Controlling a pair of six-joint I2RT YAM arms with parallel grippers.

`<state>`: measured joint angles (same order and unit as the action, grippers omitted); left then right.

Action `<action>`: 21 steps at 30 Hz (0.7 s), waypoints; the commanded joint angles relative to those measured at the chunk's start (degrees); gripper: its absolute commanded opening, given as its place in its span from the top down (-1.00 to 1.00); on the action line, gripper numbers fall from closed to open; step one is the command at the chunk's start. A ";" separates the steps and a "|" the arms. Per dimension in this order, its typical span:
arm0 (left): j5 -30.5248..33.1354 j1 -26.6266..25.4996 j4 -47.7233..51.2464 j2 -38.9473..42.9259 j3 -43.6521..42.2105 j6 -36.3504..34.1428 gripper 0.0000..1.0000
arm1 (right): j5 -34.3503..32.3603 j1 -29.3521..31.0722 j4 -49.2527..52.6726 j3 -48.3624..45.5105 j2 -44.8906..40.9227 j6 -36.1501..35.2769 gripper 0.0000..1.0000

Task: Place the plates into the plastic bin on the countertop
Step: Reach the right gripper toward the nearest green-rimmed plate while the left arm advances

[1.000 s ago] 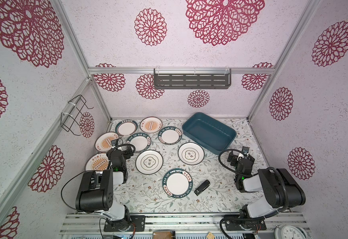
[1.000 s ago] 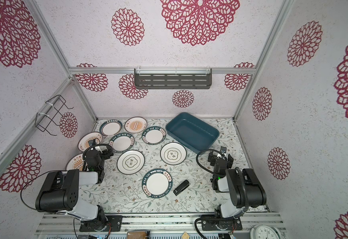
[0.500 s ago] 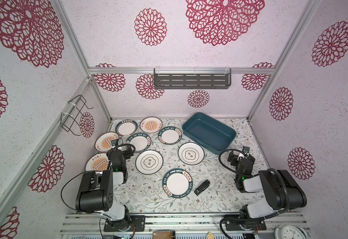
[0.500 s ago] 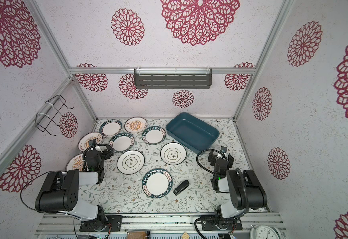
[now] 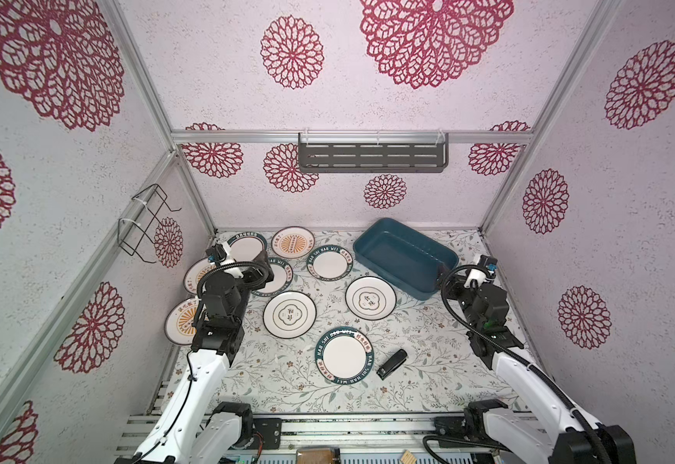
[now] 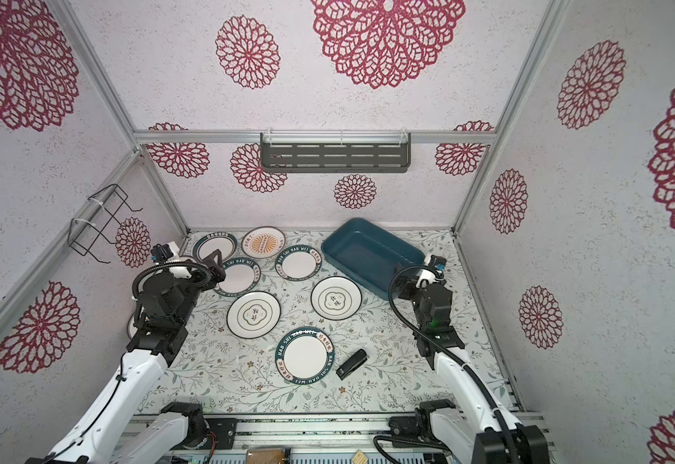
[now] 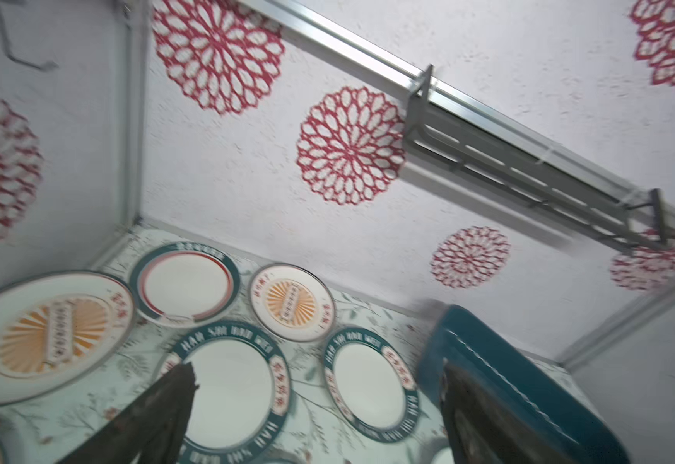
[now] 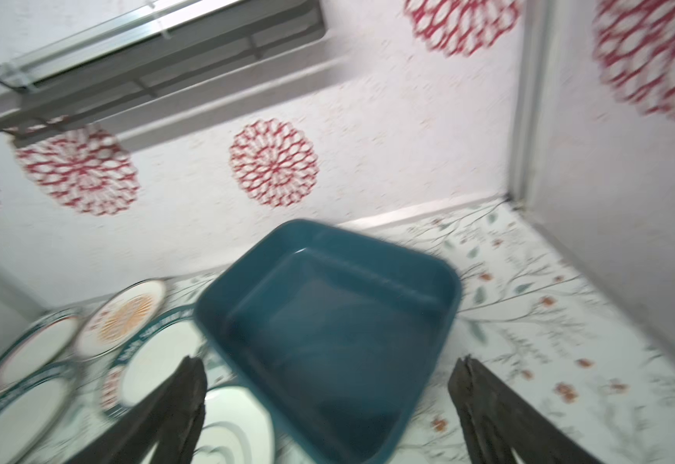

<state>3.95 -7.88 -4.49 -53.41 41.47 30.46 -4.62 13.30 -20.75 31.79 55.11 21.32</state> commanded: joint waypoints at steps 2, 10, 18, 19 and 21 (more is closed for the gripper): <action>-7.34 -7.34 7.69 -1.52 0.61 17.03 -0.94 | 4.06 10.27 14.06 3.43 -0.34 14.78 -0.98; -0.40 -23.67 -2.45 -9.34 0.69 29.26 -0.94 | -1.92 28.01 7.67 5.51 5.70 26.61 -0.98; -1.67 -22.06 -6.90 -7.43 -0.01 24.59 -0.94 | -2.91 30.38 10.81 14.29 13.86 24.37 -0.98; -3.72 -20.80 -7.76 -7.46 -0.18 24.22 -0.94 | -4.78 30.26 12.36 14.44 13.99 25.68 -0.98; -5.93 -18.48 -3.64 -8.28 0.97 25.08 -0.94 | -5.46 29.39 9.93 12.60 14.51 25.66 -0.98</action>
<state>0.86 -28.82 -8.14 -62.00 41.65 56.03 -6.11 43.59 -11.64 43.92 69.78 45.19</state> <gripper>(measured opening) 0.971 0.989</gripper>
